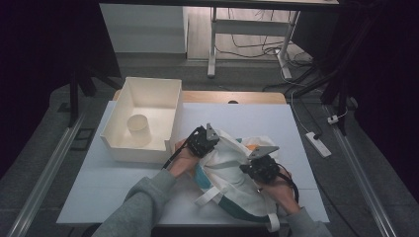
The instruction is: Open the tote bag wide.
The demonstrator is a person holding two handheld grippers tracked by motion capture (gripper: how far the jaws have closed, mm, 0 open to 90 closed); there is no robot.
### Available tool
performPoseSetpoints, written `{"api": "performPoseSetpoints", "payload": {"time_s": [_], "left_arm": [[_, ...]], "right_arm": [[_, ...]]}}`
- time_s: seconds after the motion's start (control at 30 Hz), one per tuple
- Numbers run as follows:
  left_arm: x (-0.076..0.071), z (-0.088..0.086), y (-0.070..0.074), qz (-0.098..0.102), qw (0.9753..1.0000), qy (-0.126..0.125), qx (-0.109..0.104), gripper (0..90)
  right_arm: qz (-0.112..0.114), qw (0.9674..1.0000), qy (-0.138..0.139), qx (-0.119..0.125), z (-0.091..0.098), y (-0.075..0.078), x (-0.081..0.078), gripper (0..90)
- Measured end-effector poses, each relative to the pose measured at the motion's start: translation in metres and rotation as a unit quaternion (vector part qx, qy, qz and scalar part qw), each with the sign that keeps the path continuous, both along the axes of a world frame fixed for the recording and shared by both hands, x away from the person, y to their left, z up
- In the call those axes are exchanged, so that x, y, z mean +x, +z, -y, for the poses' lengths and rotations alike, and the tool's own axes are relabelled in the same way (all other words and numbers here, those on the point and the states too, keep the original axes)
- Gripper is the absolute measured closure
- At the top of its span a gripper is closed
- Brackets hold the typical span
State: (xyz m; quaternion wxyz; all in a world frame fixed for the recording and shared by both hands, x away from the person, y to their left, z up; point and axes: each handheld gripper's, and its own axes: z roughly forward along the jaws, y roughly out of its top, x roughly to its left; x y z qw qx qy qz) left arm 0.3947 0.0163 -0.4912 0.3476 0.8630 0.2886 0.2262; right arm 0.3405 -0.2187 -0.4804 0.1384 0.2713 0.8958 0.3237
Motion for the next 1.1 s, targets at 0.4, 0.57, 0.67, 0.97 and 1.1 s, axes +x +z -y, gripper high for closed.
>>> {"api": "performPoseSetpoints", "payload": {"time_s": [0.4, 0.57, 0.67, 0.97, 1.1], "left_arm": [[0.0, 0.0, 0.002, 0.019, 0.9998, -0.001, -0.002, 87.2], [0.005, 0.003, 0.003, 0.025, 0.9997, 0.001, 0.001, 87.2], [0.01, 0.005, 0.003, 0.029, 0.9996, 0.002, 0.003, 87.2], [0.019, 0.008, -0.007, 0.018, 0.9998, 0.005, 0.01, 87.2], [0.018, 0.009, -0.008, 0.014, 0.9997, 0.001, 0.018, 87.1]], "right_arm": [[0.072, 0.9905, -0.105, -0.051, 0.031, 0.005, 0.016, 90.0], [0.074, 0.9882, -0.117, -0.067, 0.034, 0.0, 0.03, 90.0], [0.082, 0.9863, -0.121, -0.077, 0.035, -0.002, 0.036, 90.0], [0.068, 0.9861, -0.131, -0.077, 0.04, -0.009, 0.045, 90.0], [0.065, 0.986, -0.133, -0.077, 0.042, -0.011, 0.047, 90.0]]}}
